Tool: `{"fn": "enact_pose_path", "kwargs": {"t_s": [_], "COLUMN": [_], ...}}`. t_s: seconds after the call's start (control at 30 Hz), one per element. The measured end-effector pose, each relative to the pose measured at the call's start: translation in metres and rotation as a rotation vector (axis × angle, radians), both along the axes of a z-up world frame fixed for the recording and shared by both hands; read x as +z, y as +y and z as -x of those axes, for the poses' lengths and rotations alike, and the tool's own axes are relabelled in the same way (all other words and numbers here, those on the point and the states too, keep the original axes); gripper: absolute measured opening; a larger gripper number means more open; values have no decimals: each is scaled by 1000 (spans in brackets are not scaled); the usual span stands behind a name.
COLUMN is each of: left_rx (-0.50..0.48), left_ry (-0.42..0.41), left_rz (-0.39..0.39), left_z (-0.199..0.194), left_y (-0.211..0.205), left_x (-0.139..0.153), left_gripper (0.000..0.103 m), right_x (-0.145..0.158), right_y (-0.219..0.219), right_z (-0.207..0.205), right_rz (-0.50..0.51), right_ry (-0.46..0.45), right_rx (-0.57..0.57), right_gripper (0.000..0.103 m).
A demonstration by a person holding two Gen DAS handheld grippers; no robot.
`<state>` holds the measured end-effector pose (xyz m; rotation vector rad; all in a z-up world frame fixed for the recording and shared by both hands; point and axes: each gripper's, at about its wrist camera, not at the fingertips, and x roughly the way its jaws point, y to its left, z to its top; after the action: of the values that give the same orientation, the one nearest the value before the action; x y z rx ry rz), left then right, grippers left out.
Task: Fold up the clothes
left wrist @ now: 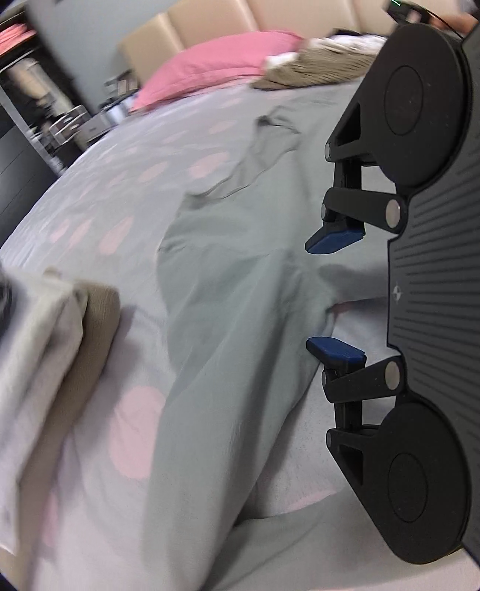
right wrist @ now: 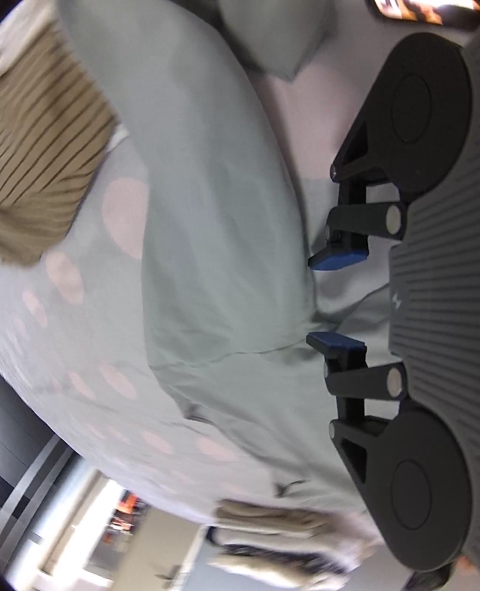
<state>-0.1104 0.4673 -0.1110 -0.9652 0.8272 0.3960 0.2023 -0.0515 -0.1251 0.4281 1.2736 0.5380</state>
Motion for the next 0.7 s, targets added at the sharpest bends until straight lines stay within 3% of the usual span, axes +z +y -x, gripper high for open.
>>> {"fn": "enact_pose_path", "kwargs": {"t_s": [0.13,0.23,0.27,0.33,0.43,0.53,0.6,0.63,0.7], "left_rx": [79,98,97,99,137,133,128,122,109], "left_ry": [-38,-13,-19,-12,37,109,86,70,37], "left_rz": [6,-53,-81,-161,-225,-221,-211,-200,-160], "left_z": [-3,-7,-8,-9,-8,-7,-4,-2,2], "left_y": [9,9,9,9,18,25,22,21,17], "left_x": [-7,-2,3,16,21,12,17,20,27], "left_gripper": [37,10,2,1,0,0,0,0,10], "right_x": [-15,-9,-2,12,11,6,2,1,3], "right_y": [7,17,18,20,27,33,31,30,28], "right_z": [-5,-8,-8,-9,-10,-11,-13,-14,-12], "right_rz": [-76,-10,4,21,82,132,119,111,106], "right_ry": [39,-45,-91,-179,-211,-224,-189,-170,-162], "right_rx": [-57,-72,-75,-75,-51,-31,-30,-30,-25], "right_gripper": [42,5,5,4,4,4,6,11,22]}}
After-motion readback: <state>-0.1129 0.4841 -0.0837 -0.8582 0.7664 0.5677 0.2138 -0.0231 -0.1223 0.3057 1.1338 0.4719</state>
